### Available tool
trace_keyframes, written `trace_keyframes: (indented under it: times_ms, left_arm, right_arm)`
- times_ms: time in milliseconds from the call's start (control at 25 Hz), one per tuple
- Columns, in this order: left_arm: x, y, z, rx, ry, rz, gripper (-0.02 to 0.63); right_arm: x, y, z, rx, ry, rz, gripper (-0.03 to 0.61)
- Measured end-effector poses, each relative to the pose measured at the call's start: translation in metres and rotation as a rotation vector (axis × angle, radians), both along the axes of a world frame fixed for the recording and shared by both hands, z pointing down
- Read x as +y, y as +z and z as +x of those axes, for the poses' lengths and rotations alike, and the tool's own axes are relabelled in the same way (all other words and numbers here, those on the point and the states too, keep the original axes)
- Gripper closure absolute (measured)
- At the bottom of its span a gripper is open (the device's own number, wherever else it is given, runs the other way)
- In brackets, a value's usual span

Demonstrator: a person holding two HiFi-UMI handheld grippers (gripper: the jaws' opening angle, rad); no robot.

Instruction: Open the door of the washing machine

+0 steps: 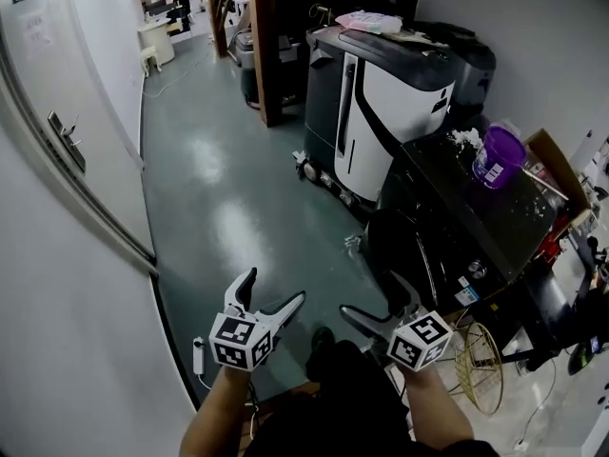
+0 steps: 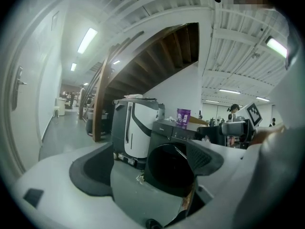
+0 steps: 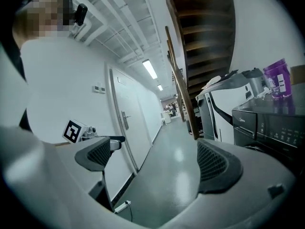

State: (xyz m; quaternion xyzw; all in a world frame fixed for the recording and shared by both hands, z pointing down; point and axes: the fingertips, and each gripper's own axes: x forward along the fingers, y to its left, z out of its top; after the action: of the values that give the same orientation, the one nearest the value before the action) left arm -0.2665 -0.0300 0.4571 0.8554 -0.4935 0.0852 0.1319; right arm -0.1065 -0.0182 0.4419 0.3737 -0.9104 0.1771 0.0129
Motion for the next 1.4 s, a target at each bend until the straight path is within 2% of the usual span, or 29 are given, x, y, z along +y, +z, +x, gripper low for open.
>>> trace_keyframes:
  times_ms: [280,400,560,760,1040,1200,1400]
  left_arm:
    - [-0.100,0.009,0.014,-0.044,0.042,-0.086,0.118]
    - [-0.143,-0.012,0.023,-0.049,0.046,-0.114,0.118]
    - [-0.188,-0.055,0.027,-0.067,0.052,-0.084,0.118]
    - [-0.216,-0.072,0.030,-0.064,0.063,-0.100,0.118]
    - [-0.256,-0.083,0.054,-0.054,0.163,-0.091,0.118]
    - [-0.282,-0.079,0.074,-0.022,0.255,-0.106,0.118]
    - [-0.322,-0.074,0.096,0.002,0.412,-0.117,0.120]
  right_arm:
    - [-0.116,0.004,0.011,-0.020,0.032,-0.028,-0.002]
    - [-0.161,-0.013,0.012,-0.044,0.014,-0.042,-0.002]
    - [-0.203,-0.044,0.010,-0.054,0.001,-0.039,0.000]
    - [-0.222,-0.068,0.013,-0.066,0.012,-0.026,0.000]
    - [-0.237,-0.070,0.028,-0.058,0.087,-0.051,0.003]
    - [-0.247,-0.070,0.037,-0.028,0.159,-0.068,0.006]
    - [-0.266,-0.072,0.049,0.006,0.308,-0.091,0.011]
